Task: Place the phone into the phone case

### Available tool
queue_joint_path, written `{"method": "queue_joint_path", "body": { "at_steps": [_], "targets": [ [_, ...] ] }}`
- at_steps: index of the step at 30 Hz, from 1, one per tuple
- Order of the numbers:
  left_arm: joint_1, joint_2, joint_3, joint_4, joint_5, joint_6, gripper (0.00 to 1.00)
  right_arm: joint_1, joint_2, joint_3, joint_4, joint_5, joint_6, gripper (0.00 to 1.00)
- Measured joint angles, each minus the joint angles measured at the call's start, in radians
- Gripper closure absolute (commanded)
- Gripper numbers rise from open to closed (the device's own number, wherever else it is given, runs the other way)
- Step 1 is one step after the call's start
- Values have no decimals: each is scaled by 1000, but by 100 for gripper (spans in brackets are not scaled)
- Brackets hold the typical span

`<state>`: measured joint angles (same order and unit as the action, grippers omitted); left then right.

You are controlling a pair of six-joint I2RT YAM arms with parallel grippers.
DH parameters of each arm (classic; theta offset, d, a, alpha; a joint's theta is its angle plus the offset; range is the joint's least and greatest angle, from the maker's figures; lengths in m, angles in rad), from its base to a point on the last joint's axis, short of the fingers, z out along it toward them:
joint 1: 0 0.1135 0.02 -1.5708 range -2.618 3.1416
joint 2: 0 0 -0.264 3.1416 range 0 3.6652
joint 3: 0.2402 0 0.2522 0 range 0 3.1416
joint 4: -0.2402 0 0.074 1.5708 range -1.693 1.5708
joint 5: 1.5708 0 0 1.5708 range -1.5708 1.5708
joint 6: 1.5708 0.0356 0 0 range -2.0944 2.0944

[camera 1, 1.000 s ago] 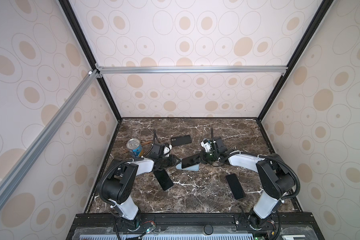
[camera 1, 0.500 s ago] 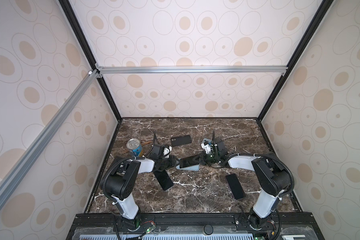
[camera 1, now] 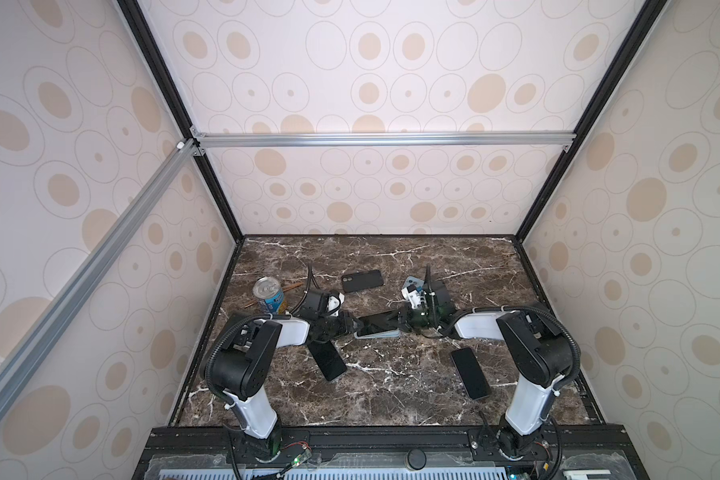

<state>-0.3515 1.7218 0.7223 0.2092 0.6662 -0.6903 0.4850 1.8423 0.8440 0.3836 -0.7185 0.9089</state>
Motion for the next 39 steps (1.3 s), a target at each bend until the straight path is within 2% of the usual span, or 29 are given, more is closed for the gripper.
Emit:
{"method": "queue_joint_path", "body": {
  "at_steps": [18, 28, 39],
  "targets": [
    [1, 25, 35, -16, -14, 17, 54, -19, 84, 40, 39, -91, -22, 100],
    [1, 25, 35, -14, -17, 17, 55, -16, 77, -6, 107, -68, -3, 100],
    [1, 25, 35, -15, -20, 17, 55, -2, 44, 35, -12, -26, -49, 88]
  ]
}}
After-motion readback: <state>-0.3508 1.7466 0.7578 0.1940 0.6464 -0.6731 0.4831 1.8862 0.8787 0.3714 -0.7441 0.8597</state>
